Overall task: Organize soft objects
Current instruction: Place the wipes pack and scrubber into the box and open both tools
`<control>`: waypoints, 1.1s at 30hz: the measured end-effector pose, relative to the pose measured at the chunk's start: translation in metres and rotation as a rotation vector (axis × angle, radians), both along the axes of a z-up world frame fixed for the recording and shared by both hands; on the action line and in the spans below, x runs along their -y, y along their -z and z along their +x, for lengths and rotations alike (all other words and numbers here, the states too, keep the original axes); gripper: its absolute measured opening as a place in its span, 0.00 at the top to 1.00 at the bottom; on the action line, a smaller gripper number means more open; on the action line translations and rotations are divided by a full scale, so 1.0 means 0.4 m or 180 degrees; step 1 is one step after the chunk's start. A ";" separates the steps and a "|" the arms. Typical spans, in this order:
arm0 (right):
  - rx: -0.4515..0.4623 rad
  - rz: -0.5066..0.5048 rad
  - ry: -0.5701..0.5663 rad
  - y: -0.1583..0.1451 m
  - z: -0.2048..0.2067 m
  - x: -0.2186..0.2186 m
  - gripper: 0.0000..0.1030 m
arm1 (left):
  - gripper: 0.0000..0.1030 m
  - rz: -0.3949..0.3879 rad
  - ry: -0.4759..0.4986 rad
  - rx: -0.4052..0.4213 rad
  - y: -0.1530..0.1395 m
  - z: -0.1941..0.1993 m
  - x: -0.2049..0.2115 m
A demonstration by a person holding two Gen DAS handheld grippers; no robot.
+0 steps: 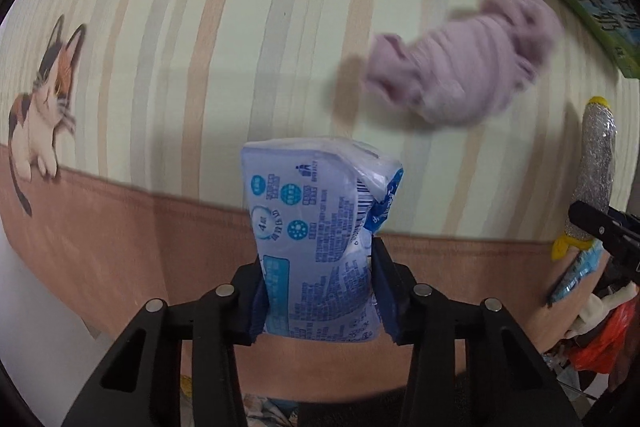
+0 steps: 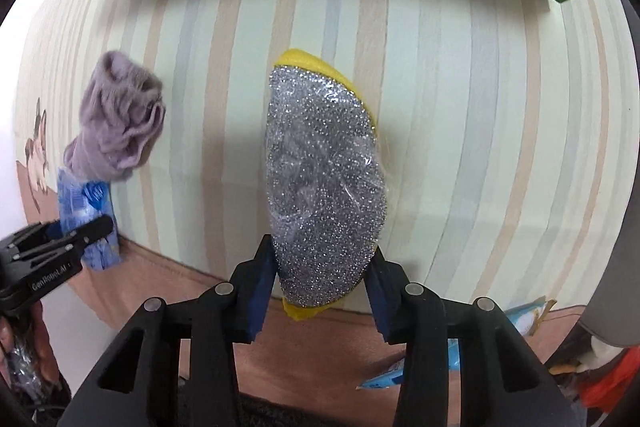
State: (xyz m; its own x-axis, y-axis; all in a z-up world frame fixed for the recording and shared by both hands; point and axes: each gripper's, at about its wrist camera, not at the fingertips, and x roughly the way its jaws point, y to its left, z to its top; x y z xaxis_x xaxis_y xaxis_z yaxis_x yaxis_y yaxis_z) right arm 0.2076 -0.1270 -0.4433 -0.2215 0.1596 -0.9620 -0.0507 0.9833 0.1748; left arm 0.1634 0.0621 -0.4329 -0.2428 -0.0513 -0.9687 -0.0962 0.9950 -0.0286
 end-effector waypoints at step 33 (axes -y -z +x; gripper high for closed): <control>0.0699 0.0315 0.0111 -0.325 0.504 0.084 0.59 | 0.59 -0.0783 0.0445 0.0379 -0.258 0.775 0.235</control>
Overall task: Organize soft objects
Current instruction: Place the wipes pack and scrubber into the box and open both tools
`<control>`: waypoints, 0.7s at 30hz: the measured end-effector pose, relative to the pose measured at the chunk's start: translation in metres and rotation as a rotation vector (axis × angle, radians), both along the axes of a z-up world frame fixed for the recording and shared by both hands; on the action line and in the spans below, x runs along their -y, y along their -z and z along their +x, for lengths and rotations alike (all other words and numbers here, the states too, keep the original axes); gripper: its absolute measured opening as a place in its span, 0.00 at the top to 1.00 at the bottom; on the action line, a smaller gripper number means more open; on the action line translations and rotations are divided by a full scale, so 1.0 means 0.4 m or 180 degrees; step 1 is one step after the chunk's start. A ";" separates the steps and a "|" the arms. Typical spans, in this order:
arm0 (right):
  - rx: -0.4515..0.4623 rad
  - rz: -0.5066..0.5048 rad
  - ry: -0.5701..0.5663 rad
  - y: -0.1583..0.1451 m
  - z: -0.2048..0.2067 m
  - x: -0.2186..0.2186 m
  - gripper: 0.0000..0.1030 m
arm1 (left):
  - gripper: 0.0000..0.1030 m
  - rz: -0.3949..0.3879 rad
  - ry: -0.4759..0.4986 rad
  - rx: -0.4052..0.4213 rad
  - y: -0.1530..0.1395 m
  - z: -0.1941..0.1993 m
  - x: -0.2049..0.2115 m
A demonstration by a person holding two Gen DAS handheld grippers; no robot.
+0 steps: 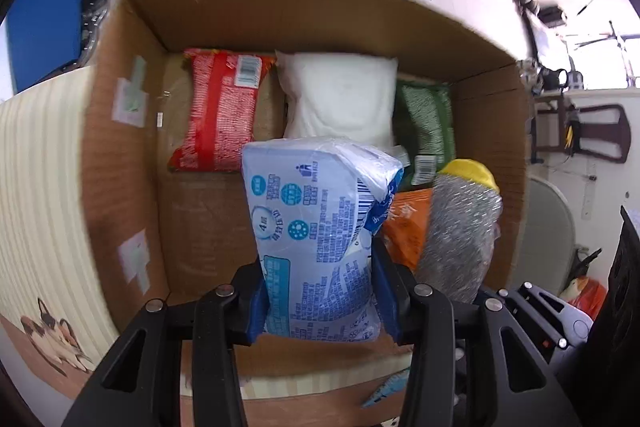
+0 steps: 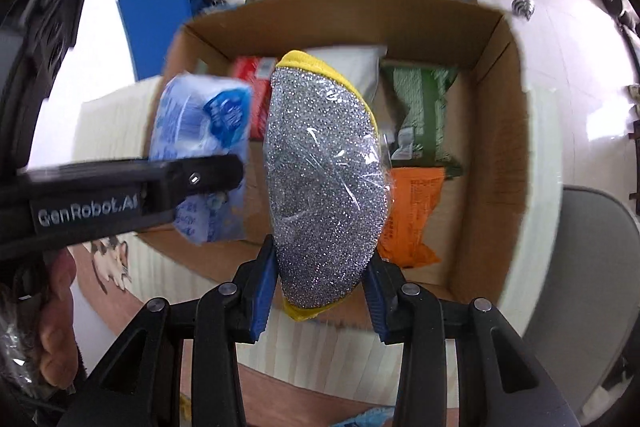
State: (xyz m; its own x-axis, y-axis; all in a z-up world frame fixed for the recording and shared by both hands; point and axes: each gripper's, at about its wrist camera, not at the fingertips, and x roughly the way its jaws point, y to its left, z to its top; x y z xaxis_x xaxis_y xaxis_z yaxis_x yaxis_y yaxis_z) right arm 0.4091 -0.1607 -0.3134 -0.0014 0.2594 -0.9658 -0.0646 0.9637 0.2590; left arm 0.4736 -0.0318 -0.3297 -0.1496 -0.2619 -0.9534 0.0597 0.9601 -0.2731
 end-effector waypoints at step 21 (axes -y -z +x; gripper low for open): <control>-0.0069 -0.0405 0.0050 0.090 0.046 -0.012 0.05 | 0.10 0.0451 0.0030 0.0438 -0.005 -0.016 -0.027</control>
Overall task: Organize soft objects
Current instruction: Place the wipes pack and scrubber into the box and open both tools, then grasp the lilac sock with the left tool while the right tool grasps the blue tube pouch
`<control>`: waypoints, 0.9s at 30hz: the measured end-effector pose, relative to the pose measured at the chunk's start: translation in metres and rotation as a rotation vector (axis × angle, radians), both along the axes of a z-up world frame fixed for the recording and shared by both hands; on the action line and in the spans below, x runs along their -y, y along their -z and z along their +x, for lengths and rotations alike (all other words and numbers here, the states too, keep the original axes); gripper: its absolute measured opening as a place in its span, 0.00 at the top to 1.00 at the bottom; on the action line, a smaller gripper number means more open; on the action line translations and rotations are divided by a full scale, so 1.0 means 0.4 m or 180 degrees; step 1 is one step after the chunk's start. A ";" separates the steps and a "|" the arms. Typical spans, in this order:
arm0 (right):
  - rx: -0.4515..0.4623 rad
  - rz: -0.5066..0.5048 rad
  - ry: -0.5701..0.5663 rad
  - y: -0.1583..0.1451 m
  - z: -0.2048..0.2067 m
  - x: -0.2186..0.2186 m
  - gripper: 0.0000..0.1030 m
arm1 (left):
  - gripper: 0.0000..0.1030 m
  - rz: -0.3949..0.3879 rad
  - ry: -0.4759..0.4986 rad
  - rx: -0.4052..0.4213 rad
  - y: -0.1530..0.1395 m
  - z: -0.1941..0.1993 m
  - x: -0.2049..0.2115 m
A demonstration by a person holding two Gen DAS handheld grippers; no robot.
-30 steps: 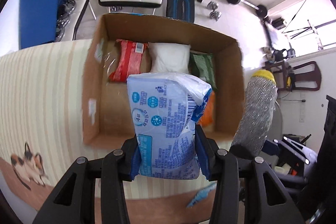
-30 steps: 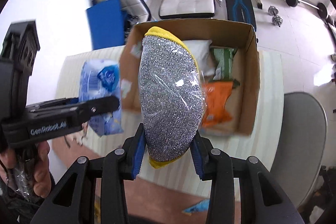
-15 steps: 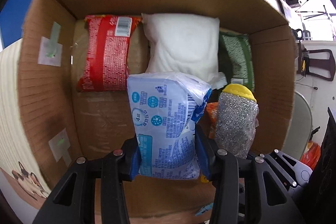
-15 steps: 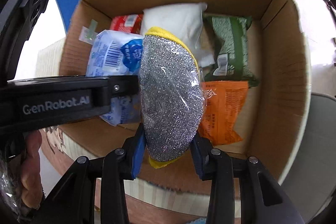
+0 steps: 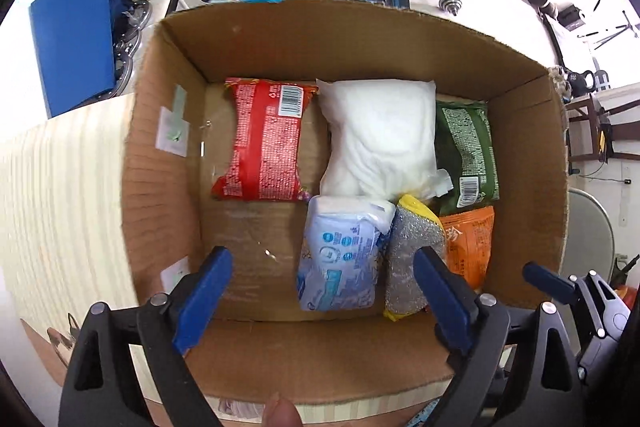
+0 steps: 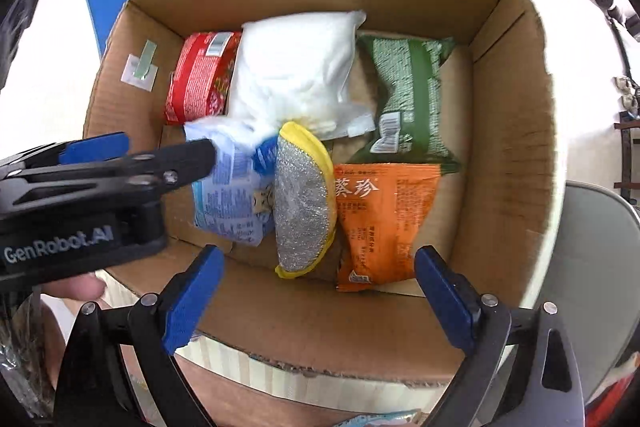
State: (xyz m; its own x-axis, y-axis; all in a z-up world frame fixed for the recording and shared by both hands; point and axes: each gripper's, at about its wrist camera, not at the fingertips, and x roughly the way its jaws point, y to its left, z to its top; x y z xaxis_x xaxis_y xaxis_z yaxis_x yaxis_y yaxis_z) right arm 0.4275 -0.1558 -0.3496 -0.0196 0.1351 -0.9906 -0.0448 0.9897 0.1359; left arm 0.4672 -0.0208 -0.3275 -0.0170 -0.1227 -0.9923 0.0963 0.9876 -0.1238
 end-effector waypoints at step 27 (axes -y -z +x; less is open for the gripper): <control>0.1027 0.0400 0.0863 -0.337 -0.346 0.120 0.00 | 0.10 0.0764 0.0272 0.1592 -0.351 -0.399 -0.061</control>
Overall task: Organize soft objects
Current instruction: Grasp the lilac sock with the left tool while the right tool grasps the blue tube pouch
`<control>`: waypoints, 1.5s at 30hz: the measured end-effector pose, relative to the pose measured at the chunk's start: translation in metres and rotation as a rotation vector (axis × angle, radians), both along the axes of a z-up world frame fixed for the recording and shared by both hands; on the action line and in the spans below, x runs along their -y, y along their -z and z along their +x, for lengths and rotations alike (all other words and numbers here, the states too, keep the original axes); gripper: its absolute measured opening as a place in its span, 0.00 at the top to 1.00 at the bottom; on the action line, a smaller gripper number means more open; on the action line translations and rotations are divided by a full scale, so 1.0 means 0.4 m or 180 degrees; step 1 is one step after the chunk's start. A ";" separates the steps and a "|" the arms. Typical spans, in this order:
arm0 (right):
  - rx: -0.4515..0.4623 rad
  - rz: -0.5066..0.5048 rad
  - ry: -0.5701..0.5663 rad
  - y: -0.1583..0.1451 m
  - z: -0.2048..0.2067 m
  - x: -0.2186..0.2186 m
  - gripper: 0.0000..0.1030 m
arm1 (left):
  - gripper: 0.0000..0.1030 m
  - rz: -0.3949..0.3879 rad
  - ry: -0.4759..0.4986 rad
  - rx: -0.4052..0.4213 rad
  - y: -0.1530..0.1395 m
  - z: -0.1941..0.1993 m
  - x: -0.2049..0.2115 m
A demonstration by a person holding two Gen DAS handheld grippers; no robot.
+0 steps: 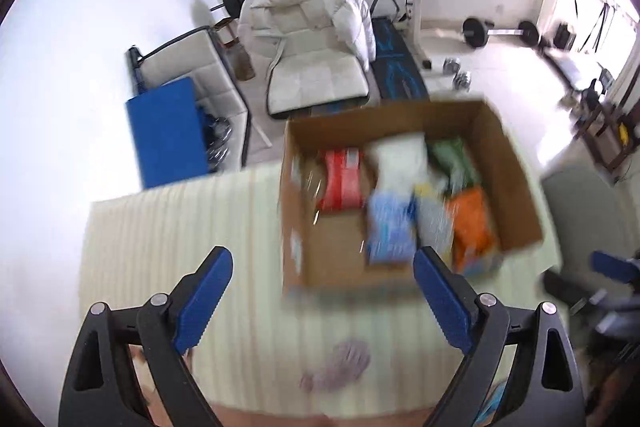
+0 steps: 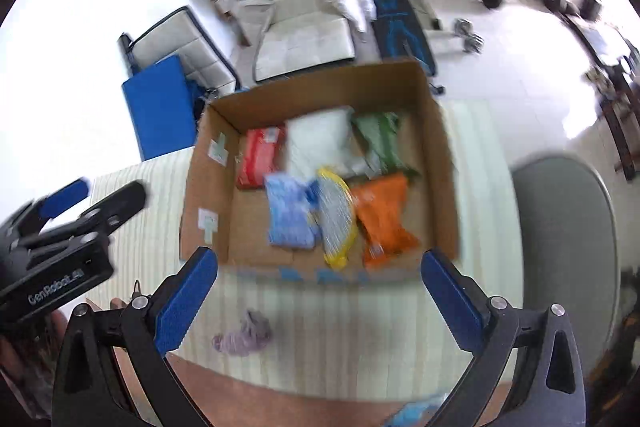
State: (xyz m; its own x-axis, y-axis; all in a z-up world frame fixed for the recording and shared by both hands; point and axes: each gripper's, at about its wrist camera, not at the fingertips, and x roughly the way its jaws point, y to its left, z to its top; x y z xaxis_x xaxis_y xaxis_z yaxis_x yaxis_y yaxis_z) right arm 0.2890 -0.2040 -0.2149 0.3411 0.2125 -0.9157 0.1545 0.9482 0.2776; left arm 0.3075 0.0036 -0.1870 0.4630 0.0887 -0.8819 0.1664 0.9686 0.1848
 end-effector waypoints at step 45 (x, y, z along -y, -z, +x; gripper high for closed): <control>-0.1747 -0.0079 -0.0291 0.640 -0.328 -0.090 0.62 | 0.59 -0.1339 -0.1196 -0.2749 0.743 -0.076 -0.263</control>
State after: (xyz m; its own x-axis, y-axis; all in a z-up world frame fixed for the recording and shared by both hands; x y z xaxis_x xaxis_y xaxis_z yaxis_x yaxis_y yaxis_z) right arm 0.1576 -0.1679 -0.4709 -0.2062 0.1951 -0.9589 0.1870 0.9697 0.1571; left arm 0.2769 0.1086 -0.4844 -0.3371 -0.2957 -0.8938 -0.2452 0.9442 -0.2199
